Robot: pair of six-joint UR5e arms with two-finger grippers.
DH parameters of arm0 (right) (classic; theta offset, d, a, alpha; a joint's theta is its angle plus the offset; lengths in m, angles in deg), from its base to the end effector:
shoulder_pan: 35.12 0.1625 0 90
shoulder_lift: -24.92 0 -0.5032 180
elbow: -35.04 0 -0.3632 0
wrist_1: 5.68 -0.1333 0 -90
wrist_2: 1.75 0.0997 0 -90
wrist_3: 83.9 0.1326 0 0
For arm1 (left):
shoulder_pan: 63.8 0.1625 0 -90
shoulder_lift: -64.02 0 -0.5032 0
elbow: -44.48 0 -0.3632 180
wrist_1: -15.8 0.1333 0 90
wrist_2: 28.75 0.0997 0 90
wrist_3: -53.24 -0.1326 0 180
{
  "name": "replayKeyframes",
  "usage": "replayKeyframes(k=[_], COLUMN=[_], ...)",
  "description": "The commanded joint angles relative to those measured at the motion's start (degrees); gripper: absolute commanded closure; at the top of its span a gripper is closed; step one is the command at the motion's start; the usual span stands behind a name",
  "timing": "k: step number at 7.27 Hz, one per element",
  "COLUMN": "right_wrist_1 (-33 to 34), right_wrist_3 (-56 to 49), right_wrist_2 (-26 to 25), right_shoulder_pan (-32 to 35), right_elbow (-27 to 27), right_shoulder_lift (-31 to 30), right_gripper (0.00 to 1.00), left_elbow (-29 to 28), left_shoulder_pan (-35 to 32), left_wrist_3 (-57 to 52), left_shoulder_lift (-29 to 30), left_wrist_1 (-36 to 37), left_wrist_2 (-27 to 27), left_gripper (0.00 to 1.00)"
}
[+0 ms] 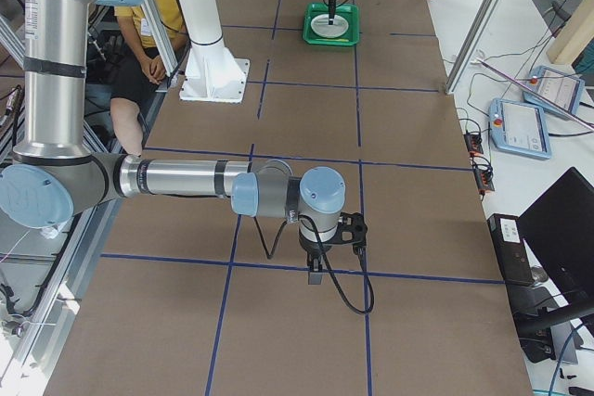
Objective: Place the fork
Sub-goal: 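Move the left gripper over the white fork on the plate and lower it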
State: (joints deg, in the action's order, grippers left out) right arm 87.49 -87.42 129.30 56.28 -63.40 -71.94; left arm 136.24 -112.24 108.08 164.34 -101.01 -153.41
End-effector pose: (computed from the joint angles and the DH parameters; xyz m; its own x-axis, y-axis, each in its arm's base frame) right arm 0.0560 -0.3986 0.7548 0.7535 -0.0248 0.6569 0.0219 0.9997 0.0126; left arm 0.3490 -0.4809 0.6038 0.6402 -0.0081 -0.7682 0.0122 0.9999 -0.0003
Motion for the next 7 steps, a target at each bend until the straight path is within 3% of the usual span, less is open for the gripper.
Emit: replayKeyframes(k=[1,5,7], right_wrist_1=[0.0,0.0,0.0], right_wrist_3=[0.0,0.0,0.1], right_wrist_2=[0.0,0.0,0.0], right_shoulder_pan=[0.0,0.0,0.0], right_elbow=[0.0,0.0,0.0], right_shoulder_lift=[0.0,0.0,0.0], right_gripper=[0.0,0.0,0.0], left_elbow=[-0.4,-1.0,-0.9], left_shoulder_pan=[0.2,0.2,0.2], left_wrist_3=[0.0,0.0,-0.2], left_shoulder_lift=[-0.1,0.2,0.1], left_wrist_1=[0.0,0.0,0.0], left_wrist_2=[0.0,0.0,0.0], left_gripper=[0.26,0.38,0.81])
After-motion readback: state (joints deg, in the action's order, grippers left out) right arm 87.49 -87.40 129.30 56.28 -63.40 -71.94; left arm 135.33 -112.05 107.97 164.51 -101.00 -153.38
